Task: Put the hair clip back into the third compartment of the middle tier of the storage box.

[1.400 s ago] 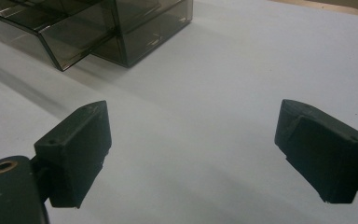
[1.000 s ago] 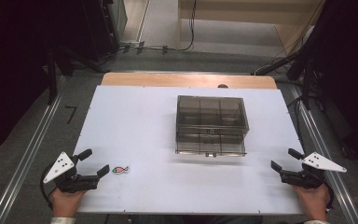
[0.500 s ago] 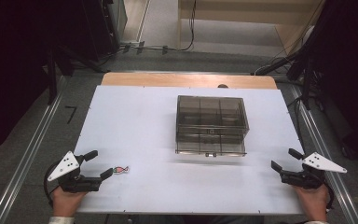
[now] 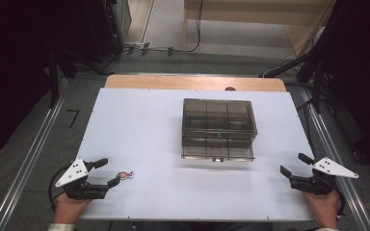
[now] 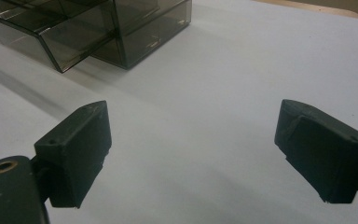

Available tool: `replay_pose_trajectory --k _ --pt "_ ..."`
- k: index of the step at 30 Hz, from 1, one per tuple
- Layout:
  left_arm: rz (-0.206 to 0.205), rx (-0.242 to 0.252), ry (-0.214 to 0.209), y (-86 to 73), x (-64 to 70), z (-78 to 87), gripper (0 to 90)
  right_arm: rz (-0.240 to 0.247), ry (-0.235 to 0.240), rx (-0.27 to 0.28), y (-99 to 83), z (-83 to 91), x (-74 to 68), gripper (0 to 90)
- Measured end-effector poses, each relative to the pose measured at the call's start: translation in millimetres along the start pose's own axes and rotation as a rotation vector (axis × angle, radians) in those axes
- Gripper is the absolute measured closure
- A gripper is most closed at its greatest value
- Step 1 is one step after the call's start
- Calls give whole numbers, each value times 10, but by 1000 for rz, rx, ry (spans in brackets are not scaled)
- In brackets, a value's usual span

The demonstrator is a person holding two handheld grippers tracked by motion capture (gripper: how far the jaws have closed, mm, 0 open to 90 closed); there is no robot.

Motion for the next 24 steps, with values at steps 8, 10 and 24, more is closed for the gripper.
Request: replay_pose_trajectory --k 8,10,24 --pt "-46 -47 -36 -32 91 -26 281 0 0 -2 -1 -3 0 94" --pt "-51 -53 -38 -36 99 -30 315 -1 0 -3 -2 -4 0 94" --pt "-112 -160 -62 -114 169 -103 426 0 -1 -11 -6 -7 -2 95"
Point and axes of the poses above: each handheld gripper's, and its own axes: z roughly backward along the jaws, y roughly out of its top, x roughly to its right, the point moved 7 cm from there along -z, roughly forward along the jaws, and after that the axes turned 15 degrees about x, right-handed, at the moved point
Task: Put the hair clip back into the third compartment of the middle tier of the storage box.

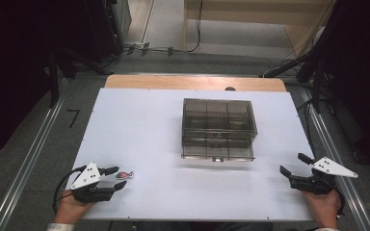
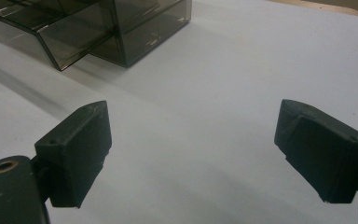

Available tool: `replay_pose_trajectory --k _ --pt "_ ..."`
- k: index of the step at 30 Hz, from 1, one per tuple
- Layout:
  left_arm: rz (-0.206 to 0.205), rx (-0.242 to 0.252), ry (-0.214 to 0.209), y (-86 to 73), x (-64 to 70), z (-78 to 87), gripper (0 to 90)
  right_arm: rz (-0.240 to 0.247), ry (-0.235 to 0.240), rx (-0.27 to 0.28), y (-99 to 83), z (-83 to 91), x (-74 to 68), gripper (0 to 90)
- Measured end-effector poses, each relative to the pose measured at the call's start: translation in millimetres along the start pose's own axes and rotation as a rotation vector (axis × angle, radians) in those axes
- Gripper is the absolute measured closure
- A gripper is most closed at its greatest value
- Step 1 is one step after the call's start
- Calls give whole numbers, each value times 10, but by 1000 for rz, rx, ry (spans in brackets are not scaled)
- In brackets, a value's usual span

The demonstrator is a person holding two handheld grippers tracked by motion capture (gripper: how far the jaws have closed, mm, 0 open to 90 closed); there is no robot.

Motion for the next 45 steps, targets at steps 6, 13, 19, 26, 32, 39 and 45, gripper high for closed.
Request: replay_pose_trajectory --k 6,13,19,26,32,39,45 --pt "11 -42 -11 -20 -3 -37 449 2 0 -3 -2 -3 -2 100" --pt "13 -81 -19 -39 -4 -80 455 8 1 -5 -2 -8 1 101" --pt "25 -96 -12 -37 -33 -120 484 4 3 -8 -4 -12 3 102" --pt "29 -105 25 -39 -85 -140 568 5 1 -7 -4 -10 3 103" --pt "39 -119 41 -49 -107 -150 614 5 1 -6 -4 -10 4 103" --pt "44 -114 56 -46 -123 -148 724 3 -3 -8 -4 -8 4 105" --pt "47 -113 60 -47 -127 -148 791 6 -3 -8 -4 -10 5 105"
Point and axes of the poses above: each handheld gripper's, and its own axes: z roughly backward along the jaws, y roughly out of its top, x roughly to its right, the point moved 7 cm from there along -z, roughly forward along the jaws, and after that the axes turned 15 degrees about x, right-handed, at the moved point
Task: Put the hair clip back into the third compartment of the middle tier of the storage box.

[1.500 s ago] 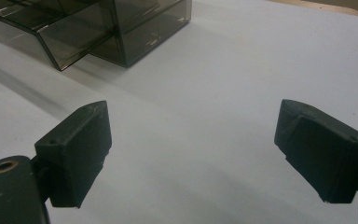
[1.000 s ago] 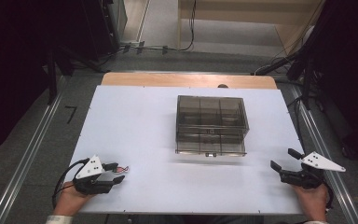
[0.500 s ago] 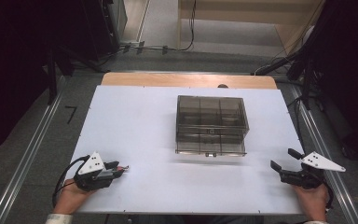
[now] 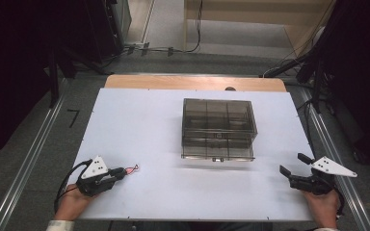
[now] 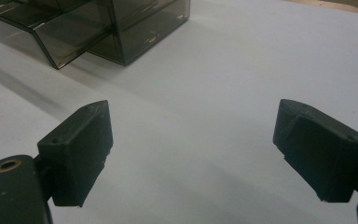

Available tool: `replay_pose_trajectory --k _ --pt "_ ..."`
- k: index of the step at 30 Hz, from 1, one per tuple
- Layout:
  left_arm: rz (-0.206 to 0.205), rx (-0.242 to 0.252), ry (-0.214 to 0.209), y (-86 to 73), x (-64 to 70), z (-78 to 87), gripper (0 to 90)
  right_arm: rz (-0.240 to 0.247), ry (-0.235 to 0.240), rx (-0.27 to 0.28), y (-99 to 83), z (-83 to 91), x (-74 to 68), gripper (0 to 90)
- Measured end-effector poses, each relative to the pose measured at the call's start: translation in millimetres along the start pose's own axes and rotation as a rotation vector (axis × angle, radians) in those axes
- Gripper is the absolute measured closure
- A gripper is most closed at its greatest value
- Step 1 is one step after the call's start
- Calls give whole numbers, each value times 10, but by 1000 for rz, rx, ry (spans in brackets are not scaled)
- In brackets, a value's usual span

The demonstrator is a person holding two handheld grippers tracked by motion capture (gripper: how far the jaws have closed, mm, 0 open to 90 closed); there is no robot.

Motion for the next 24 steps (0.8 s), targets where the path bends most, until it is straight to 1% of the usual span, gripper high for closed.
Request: replay_pose_trajectory --k 2,6,7,8,9,10,14,15,16,17,21,22,24 --pt "-3 0 -5 1 5 1 803 1 -1 -2 -1 -1 -1 105" --pt "5 2 -13 3 4 3 794 -1 -1 -2 -1 -1 -1 105" --pt "12 2 -11 5 -4 4 743 -1 -1 -2 -1 -2 -2 105" --pt "12 2 -11 5 -4 4 724 -1 -1 -2 -1 -2 -2 105" --pt "14 6 -8 8 -7 5 724 0 -1 -4 -1 -2 -2 105" --pt "16 11 -6 13 -8 8 706 0 -1 -4 -1 -2 -2 105" --pt "5 45 1 47 -7 9 706 1 -1 -5 -2 -4 -1 105" --pt "6 56 -6 63 6 -4 706 1 0 -4 -1 -4 0 105" --pt "6 56 -6 63 6 -4 706 1 0 -4 -2 -5 0 105" --pt "-5 47 -11 64 18 -22 706 1 -1 -6 -2 -5 0 105" --pt "-4 53 -23 84 46 -50 688 2 -1 -6 -2 -5 -1 105" --pt "-7 51 -27 88 55 -67 671 0 -1 -7 -3 -5 -2 105" --pt "-13 46 -22 92 62 -90 666 2 -2 -7 -3 -5 0 105"
Point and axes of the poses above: each handheld gripper's, and its own axes: z roughly backward along the jaws, y roughly out of its top, x roughly to its right, the point moved 7 cm from there along -z, roughly forward along the jaws, and after that the axes turned 15 degrees about x, right-handed, at the moved point
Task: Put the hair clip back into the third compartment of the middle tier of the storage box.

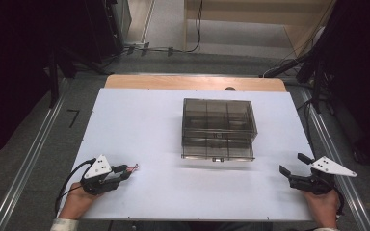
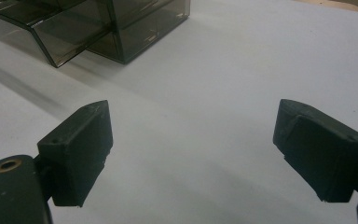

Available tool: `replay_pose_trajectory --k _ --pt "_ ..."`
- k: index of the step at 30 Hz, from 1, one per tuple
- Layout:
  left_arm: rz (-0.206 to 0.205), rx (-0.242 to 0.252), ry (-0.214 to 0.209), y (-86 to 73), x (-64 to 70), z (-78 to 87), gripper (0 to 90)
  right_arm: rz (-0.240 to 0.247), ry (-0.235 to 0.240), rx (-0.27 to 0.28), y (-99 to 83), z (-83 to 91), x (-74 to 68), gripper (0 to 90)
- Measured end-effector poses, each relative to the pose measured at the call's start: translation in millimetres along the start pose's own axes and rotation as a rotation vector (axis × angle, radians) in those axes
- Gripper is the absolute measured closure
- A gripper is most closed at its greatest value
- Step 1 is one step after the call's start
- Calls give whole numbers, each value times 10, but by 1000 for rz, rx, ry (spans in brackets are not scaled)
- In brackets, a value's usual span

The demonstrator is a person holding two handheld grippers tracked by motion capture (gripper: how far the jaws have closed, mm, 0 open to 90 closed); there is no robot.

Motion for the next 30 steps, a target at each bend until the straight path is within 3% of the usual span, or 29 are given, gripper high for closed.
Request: replay_pose_trajectory --k 6,10,13,16,24,30 --pt "-10 -19 2 -8 8 -27 662 -3 1 -3 -2 -2 -2 105" --pt "5 -24 6 -7 -5 -41 655 -2 1 -4 -2 -4 -4 105" --pt "-2 -41 43 -15 -24 -64 656 -1 1 -5 -3 -5 -3 105" --pt "-18 -53 49 -20 -24 -75 702 -1 1 -4 -3 -4 -3 105" --pt "-5 -53 50 -21 -38 -72 848 -2 1 -4 -2 -4 -2 105" --pt "-1 -49 50 -20 -38 -70 866 -2 1 -3 -2 -2 -4 105"
Point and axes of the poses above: each handheld gripper's, and its own axes: z roughly backward along the jaws, y roughly out of its top, x roughly to its right, the point moved 7 cm from there along -z, roughly forward along the jaws, and after that the axes turned 15 degrees about x, right-handed, at the moved point
